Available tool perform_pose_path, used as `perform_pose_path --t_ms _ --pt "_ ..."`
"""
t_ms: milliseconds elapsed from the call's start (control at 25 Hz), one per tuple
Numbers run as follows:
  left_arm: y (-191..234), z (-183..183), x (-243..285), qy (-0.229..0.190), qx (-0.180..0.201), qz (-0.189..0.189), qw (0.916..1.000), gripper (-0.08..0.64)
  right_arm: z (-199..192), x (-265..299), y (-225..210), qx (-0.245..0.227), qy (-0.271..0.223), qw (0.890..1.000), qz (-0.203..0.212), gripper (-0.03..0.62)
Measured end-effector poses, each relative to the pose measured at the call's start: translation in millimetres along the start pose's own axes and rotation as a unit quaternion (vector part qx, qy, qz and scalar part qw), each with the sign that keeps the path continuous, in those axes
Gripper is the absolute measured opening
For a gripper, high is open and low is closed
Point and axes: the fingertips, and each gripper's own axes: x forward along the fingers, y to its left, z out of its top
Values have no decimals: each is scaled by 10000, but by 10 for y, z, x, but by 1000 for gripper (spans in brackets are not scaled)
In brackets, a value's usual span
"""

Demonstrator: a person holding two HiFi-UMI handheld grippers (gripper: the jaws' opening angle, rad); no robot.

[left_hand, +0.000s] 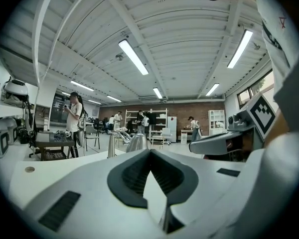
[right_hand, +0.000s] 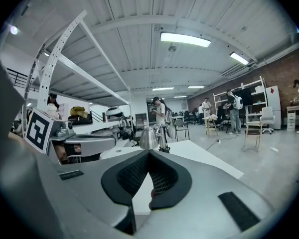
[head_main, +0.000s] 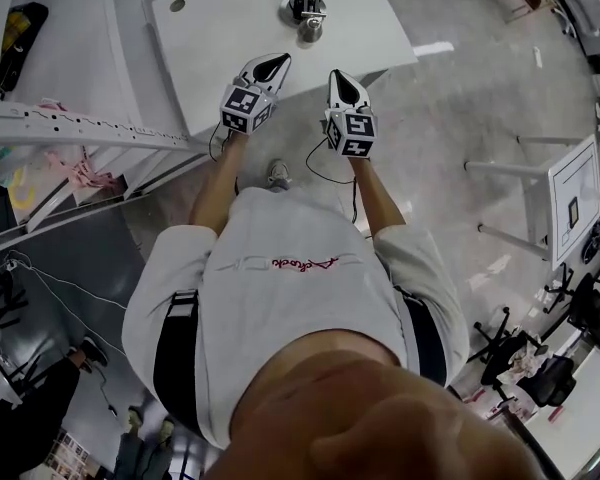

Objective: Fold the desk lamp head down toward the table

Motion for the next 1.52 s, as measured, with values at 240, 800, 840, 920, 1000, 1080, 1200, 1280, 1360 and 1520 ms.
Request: perform_pose_path --t_ms 240,800,840,920,1000,1080,1200,1280,1360,1520 --pt "-422 -75 -189 54 26 -9 10000 25 -71 -393 40 -26 11 10000 30 17" --pt "-1050 -188 -601 70 44 22 10000 25 -200 -1049 224 -116 -59 9999 76 17" --pt "-1061 -188 -630 65 47 30 10000 25 -196 -1070 244 -116 -77 9999 82 17" --pt "-1082 -182 -678 45 53 42 10000 25 -183 -1105 283 -95 -104 9998 102 17" --pt "-1097 -170 -706 28 72 49 10000 25 -154 -1131 305 -85 -142 9998 109 17" --pt "-1118 -153 -729 10 88 48 9999 25 -127 -1159 317 -96 -171 9998 100 17" --pt "-1149 -135 -751 -18 111 34 9999 25 -110 -1198 332 -132 -190 9997 92 17" --pt "-1155 -132 -758 -20 128 25 9999 25 -104 -1209 338 -157 -201 9996 82 17" --pt "-1165 -138 -763 -9 133 15 9999 25 -109 -1221 340 -173 -205 9996 67 17" --pt "-1199 -152 -765 2 147 -3 9999 25 -123 -1241 351 -194 -195 9996 65 17"
